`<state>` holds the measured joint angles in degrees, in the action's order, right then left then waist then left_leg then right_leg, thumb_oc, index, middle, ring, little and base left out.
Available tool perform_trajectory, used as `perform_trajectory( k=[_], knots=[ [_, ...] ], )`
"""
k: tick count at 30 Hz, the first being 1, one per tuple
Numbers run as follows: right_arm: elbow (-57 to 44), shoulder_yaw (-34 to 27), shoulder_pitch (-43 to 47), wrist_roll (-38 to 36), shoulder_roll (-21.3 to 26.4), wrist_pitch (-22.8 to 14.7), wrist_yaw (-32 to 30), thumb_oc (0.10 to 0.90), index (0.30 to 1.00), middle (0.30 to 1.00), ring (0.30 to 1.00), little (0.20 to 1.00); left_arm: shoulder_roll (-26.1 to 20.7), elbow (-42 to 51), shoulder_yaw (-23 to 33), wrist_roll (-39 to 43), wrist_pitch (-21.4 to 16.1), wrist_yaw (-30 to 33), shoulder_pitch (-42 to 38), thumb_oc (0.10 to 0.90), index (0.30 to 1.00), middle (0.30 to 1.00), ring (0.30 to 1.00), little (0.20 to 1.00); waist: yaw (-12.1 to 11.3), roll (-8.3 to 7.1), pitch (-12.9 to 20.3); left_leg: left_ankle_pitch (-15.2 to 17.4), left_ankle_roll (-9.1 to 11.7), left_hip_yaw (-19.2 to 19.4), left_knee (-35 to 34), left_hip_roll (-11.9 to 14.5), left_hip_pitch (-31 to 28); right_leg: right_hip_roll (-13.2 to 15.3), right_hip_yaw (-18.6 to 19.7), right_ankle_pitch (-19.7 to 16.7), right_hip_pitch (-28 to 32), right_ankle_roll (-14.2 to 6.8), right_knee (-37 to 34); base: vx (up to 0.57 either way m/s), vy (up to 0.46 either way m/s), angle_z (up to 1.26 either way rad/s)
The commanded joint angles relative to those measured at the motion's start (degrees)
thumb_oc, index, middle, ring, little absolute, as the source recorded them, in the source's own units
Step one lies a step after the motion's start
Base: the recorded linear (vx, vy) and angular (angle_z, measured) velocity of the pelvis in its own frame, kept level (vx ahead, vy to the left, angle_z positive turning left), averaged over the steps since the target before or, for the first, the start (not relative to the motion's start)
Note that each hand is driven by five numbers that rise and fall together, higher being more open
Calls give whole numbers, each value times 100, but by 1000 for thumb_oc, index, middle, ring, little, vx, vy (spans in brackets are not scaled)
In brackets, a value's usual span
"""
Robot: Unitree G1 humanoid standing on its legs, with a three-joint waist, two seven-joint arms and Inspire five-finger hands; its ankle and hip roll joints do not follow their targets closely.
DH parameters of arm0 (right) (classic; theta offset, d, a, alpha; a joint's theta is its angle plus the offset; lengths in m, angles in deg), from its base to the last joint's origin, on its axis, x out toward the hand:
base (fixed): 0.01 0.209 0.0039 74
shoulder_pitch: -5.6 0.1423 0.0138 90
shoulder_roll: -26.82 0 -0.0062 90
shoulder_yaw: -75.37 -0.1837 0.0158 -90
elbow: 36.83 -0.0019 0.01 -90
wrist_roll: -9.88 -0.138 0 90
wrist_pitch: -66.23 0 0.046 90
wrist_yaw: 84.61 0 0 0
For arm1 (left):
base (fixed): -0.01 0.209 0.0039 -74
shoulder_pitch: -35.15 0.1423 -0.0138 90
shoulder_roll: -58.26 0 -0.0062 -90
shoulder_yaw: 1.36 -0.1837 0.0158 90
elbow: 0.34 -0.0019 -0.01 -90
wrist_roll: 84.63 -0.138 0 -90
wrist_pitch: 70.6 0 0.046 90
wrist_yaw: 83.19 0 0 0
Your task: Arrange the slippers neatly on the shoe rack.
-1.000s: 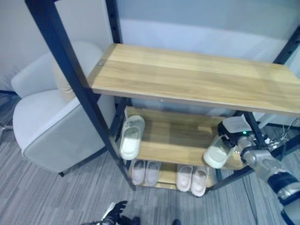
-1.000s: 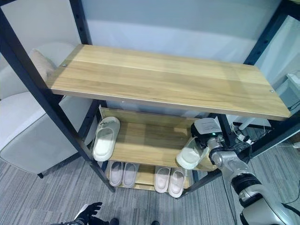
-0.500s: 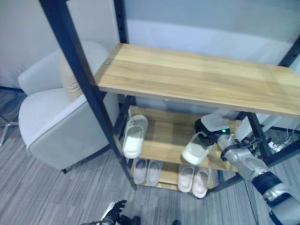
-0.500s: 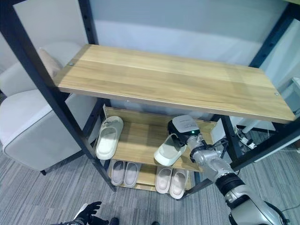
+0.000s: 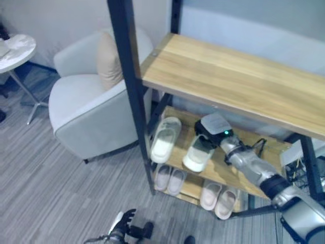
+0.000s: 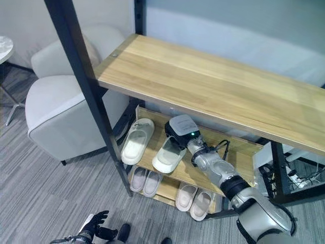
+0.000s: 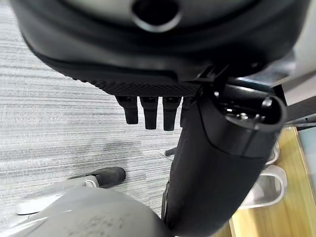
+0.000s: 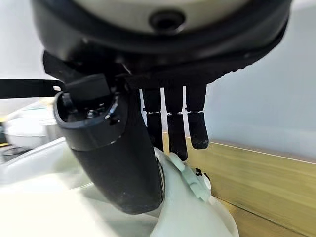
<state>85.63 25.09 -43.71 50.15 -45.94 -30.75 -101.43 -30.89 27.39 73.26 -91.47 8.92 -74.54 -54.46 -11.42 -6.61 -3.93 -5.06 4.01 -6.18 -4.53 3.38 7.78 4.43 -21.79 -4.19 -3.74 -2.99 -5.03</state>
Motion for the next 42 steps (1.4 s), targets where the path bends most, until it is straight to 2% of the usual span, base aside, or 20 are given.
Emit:
perform_trajectory(
  k=[1,2,3,4,5,14,32,36,37,40,42],
  knots=[
    [67,-143,902,-148,102,-11,-650,400,300,300,300,300,167,-446,-478,49,72,110,133,800,900,900,900,900,-239,-41,-24,406,138,276,-47,42,-146,238,114,471,334,-386,9,-9,-6,20],
    [183,-101,1046,-154,109,27,-696,431,347,347,347,347,158,-434,-510,88,61,134,80,800,900,900,900,900,-294,-52,-55,378,144,207,-47,24,-86,249,44,469,311,-377,13,-6,-12,18],
    [233,-103,1059,-161,97,55,-704,591,587,587,587,587,167,-421,-521,116,67,145,57,800,900,900,900,900,-300,-51,-63,373,144,181,-47,26,-67,254,27,469,302,-376,14,-4,-10,7],
    [240,-101,1062,-161,95,55,-708,676,714,714,714,714,167,-421,-522,119,68,146,55,800,900,900,900,900,-298,-51,-62,371,144,177,-47,25,-64,254,23,469,301,-376,14,7,-3,12],
    [262,-111,1069,-167,94,71,-716,800,900,900,900,900,172,-414,-524,128,68,148,51,800,900,900,900,900,-301,-51,-61,369,144,169,-47,26,-57,256,15,469,299,-374,15,8,1,13],
    [11,-274,730,-231,48,95,-695,800,900,900,900,900,250,-332,-487,214,102,175,43,800,900,900,900,900,-212,2,-10,395,132,146,-47,-5,-80,274,-17,483,327,-358,24,9,5,6],
    [-2073,-1297,-915,-576,367,-333,-378,800,900,900,900,900,313,-421,-135,30,179,120,164,800,900,900,900,900,172,158,92,487,122,356,-47,31,-290,269,183,483,382,-357,22,-1,1,-4],
    [-2217,-1394,-1022,-628,371,-345,-358,800,900,900,900,900,313,-427,-132,24,183,121,168,800,900,900,900,900,181,160,96,487,123,364,-47,35,-300,266,186,482,380,-355,23,-4,-1,-4],
    [-2534,-1691,-1360,-929,273,-440,-373,800,900,900,900,900,351,-450,-57,28,205,130,167,800,900,900,900,900,263,182,92,490,120,381,-47,47,-316,270,208,472,376,-358,25,-11,1,-3],
    [-2777,-1999,-1726,-1269,143,-487,-320,800,900,900,900,900,368,-474,-35,11,233,123,179,800,900,900,900,900,295,185,112,496,115,384,-47,48,-324,269,218,471,383,-357,26,0,0,0],
    [-2833,-2319,-2156,-1890,-96,-563,-248,800,900,900,900,900,398,-515,-10,4,261,117,184,800,900,900,900,900,355,195,119,500,112,402,-47,40,-335,275,248,461,388,-355,31,-10,2,-6]
  ],
)
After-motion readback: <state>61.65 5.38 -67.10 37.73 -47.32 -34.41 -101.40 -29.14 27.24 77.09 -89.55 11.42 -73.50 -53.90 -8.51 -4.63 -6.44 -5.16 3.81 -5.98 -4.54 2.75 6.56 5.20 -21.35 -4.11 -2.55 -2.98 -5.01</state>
